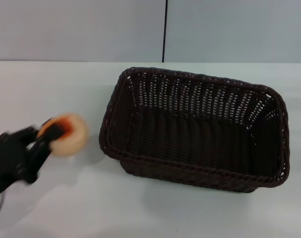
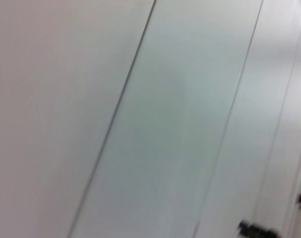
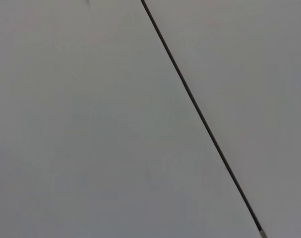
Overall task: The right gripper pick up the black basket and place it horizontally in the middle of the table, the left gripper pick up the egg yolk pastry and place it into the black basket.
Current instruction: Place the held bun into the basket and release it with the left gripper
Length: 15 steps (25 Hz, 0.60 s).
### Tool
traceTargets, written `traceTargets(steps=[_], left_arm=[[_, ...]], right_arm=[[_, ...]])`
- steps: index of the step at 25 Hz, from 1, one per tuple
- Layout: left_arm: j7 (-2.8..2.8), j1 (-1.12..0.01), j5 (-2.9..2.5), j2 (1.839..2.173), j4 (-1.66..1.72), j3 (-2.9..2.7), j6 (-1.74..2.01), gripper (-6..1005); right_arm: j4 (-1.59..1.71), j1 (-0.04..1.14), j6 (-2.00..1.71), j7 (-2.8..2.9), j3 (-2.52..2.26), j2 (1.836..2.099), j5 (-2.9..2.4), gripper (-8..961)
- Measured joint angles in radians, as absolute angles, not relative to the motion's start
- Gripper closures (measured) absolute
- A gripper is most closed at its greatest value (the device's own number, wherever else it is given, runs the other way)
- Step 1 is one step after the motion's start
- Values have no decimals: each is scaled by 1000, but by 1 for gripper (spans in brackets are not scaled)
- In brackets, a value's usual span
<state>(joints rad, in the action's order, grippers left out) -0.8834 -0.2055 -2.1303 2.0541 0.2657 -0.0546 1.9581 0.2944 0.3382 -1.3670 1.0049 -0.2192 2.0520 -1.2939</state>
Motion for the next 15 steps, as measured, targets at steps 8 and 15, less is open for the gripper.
traceTargets(steps=[8, 15], left_arm=[[-879, -423, -2144, 2065, 90, -45, 1829, 934], [-895, -479, -2145, 2068, 36, -59, 1739, 890]], right_arm=[[283, 341, -1366, 1005, -221, 2052, -1299, 537], [271, 341, -1365, 1005, -221, 2052, -1299, 534]])
